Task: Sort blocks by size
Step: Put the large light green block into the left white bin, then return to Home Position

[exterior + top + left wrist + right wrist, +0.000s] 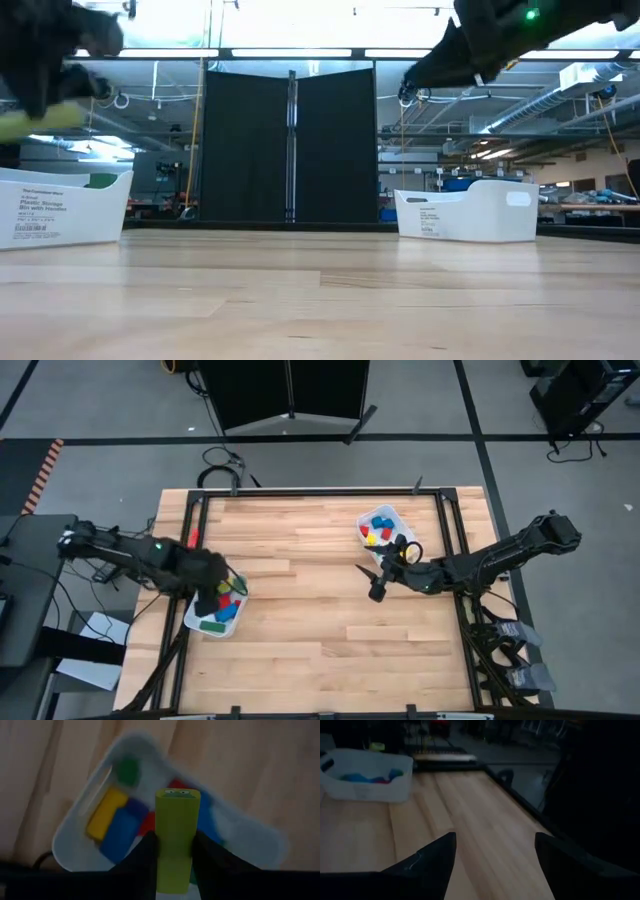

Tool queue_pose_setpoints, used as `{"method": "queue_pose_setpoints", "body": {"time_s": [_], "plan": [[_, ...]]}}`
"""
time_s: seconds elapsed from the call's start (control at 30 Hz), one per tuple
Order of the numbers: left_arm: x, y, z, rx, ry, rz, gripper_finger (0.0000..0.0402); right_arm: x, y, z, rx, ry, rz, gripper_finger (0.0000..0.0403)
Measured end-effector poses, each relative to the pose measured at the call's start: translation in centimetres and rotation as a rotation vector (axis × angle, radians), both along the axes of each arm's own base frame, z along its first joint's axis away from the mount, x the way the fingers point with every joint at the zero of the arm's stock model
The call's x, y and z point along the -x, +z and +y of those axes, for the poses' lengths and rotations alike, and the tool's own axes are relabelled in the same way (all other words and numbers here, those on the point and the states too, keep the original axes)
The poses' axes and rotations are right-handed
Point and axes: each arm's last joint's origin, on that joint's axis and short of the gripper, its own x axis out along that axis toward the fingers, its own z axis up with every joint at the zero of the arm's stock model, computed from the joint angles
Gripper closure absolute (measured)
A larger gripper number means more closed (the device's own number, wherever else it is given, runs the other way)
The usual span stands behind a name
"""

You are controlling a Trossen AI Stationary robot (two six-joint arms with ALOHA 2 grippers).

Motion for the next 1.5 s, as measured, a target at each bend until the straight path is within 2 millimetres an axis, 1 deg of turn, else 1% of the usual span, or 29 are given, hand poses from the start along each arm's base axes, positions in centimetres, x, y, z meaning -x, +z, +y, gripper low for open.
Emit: {"method": "queue_pose_setpoints", "body": {"time_s": [0.1,0.13,0.2,0.27,0.3,0.33,0.37,0.4,0.43,0.5,0.53,0.57,0.6,0.63,0.67,0.73,0.8,0.9,0.97,1.03,1.17,1.27,1.4,1.5], "plan": [[0.4,-2.2,-0.1,-0.042,0.033,0.077,0.0308,0.2,-0.3,0.6,-0.004,0.022,0.019,0.0121],[0.5,-2.7,-0.1,-0.055,0.035,0.088,0.0296,0.3,-0.3,0.8,-0.003,0.033,0.014,0.0121],[0.4,-3.5,-0.2,-0.077,0.032,0.068,0.0243,0.5,-0.8,1.2,0.002,0.056,0.011,0.0123],[0.0,-3.4,-0.4,-0.069,0.007,-0.021,0.0181,1.0,-1.7,1.5,-0.005,0.073,0.002,0.0134],[-0.2,-3.2,-0.4,-0.071,-0.001,-0.060,0.0156,1.4,-2.3,1.6,-0.014,0.079,-0.007,0.0145],[-0.4,-3.1,-0.5,-0.082,-0.013,-0.093,0.0140,1.8,-2.8,1.7,-0.027,0.087,-0.022,0.0162],[-0.6,-3.0,-0.6,-0.088,-0.020,-0.132,0.0135,2.3,-3.5,1.8,-0.035,0.099,-0.035,0.0186],[-0.9,-2.8,-0.8,-0.100,-0.035,-0.182,0.0142,2.9,-4.0,2.0,-0.042,0.115,-0.052,0.0213],[-1.1,-2.5,-0.9,-0.112,-0.049,-0.235,0.0158,3.5,-4.4,2.1,-0.047,0.132,-0.076,0.0245],[-1.5,-1.9,-1.1,-0.144,-0.075,-0.334,0.0214,4.7,-5.0,2.2,-0.032,0.171,-0.108,0.0321],[-1.7,-1.7,-1.1,-0.171,-0.086,-0.375,0.0252,5.3,-5.2,2.2,-0.013,0.192,-0.113,0.0359],[-1.9,-1.4,-1.2,-0.198,-0.092,-0.419,0.0293,6.0,-5.5,2.1,0.008,0.212,-0.114,0.0380],[-2.0,-1.1,-1.2,-0.229,-0.093,-0.469,0.0336,6.8,-5.7,2.0,0.018,0.230,-0.120,0.0387],[-2.2,-0.8,-1.2,-0.263,-0.092,-0.524,0.0368,7.5,-5.9,1.9,0.020,0.243,-0.133,0.0389],[-2.2,-0.7,-1.2,-0.289,-0.095,-0.585,0.0384,8.2,-6.0,1.6,0.017,0.257,-0.155,0.0392],[-2.3,-0.8,-1.3,-0.320,-0.128,-0.719,0.0390,9.7,-6.7,1.0,0.017,0.282,-0.190,0.0396],[-2.1,-1.5,-1.3,-0.327,-0.150,-0.848,0.0396,11.0,-7.7,0.4,0.009,0.288,-0.207,0.0396],[-1.3,-3.7,-1.0,-0.338,-0.164,-0.941,0.0398,11.9,-7.6,-0.1,-0.030,0.301,-0.179,0.0398],[-0.9,-5.1,-0.7,-0.352,-0.174,-0.961,0.0398,12.5,-7.6,-0.4,-0.037,0.339,-0.169,0.0399],[-0.6,-6.0,-0.6,-0.335,-0.183,-1.032,0.0399,13.0,-7.6,-0.7,-0.048,0.392,-0.166,0.0400],[-0.2,-8.0,-0.1,-0.277,-0.208,-1.158,0.0400,13.7,-6.5,-1.1,-0.001,0.482,-0.260,0.0400],[0.0,-9.7,0.4,-0.259,-0.205,-1.180,0.0400,14.2,-5.9,-1.4,0.006,0.510,-0.269,0.0400],[0.1,-9.5,0.7,-0.230,-0.245,-1.216,0.0400,14.6,-5.9,-1.6,-0.063,0.507,-0.199,0.0400],[0.4,-9.2,1.0,-0.255,-0.277,-1.246,0.0401,14.6,-6.0,-1.6,-0.142,0.493,-0.201,0.0395]]}}
